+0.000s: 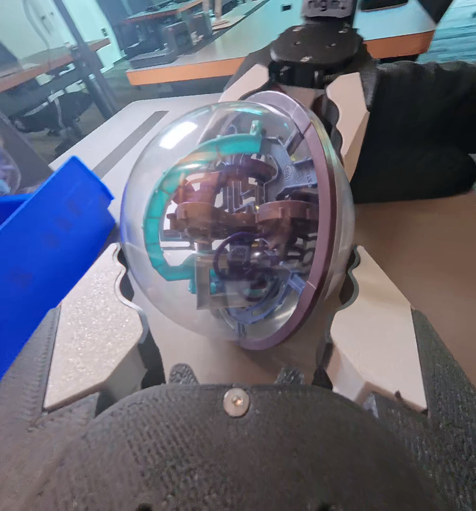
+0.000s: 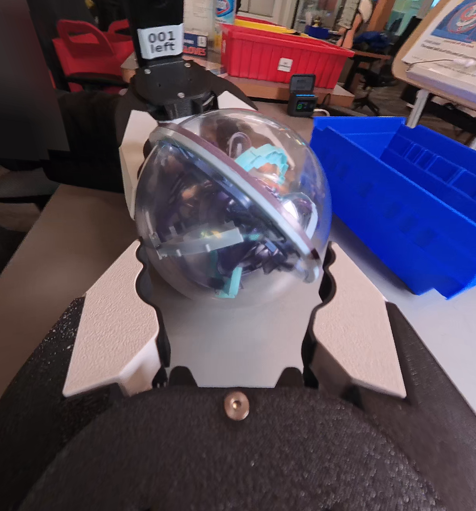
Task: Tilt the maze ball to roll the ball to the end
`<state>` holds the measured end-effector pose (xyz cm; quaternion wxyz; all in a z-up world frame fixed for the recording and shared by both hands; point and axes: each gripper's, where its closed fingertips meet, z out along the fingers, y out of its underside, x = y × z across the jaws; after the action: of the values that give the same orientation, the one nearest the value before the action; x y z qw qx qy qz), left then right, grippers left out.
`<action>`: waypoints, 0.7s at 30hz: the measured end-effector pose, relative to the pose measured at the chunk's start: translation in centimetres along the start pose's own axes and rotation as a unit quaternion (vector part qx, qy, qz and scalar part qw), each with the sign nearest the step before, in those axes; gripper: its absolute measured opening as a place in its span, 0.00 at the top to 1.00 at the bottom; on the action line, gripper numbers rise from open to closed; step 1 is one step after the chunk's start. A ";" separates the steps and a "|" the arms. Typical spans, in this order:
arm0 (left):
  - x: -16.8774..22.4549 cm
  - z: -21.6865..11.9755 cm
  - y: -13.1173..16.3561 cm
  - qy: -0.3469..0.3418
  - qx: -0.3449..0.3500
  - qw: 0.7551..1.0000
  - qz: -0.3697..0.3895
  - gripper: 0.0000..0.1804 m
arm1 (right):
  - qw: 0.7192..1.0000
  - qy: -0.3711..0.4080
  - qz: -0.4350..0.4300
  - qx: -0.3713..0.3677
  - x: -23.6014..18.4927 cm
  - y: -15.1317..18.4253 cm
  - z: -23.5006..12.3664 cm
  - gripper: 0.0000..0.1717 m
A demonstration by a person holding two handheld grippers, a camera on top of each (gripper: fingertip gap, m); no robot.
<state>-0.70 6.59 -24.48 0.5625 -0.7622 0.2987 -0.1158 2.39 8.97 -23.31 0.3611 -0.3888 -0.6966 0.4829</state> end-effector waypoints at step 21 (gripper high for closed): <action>-3.6 -1.5 -0.3 -0.089 0.042 0.995 -0.009 0.18 | 0.996 -0.001 -0.090 -0.023 2.4 0.7 4.4 0.14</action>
<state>-4.23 7.56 -23.08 0.6176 -0.7477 0.2354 -0.0645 -2.34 9.54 -24.85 0.3933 -0.3318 -0.7403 0.4326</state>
